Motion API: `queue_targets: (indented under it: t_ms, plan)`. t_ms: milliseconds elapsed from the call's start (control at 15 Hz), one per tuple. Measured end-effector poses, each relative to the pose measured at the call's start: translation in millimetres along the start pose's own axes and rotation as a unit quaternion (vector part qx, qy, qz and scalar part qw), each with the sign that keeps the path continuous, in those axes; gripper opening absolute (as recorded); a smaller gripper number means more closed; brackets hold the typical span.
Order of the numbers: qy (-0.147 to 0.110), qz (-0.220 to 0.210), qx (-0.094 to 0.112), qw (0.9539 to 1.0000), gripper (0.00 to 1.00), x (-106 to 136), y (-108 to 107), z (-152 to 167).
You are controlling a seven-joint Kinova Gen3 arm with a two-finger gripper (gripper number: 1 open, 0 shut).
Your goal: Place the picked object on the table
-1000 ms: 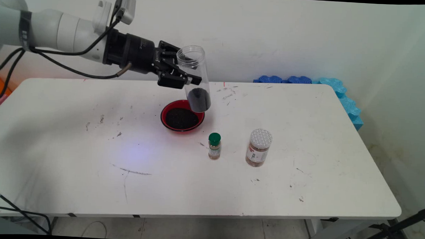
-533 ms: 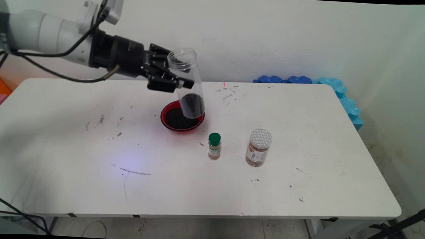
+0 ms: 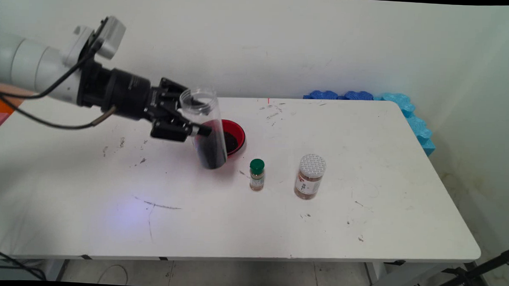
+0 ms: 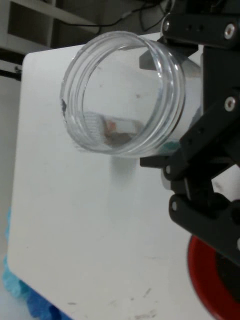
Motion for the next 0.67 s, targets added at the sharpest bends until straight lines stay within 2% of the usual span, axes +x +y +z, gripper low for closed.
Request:
queue_targets:
  t_ms: [267,667]
  plan:
    - [-0.012,-0.005,0.001,0.9999,0.00,-22,8,2]
    - [-0.021,-0.014,0.008,0.9996,0.00,-53,10,21]
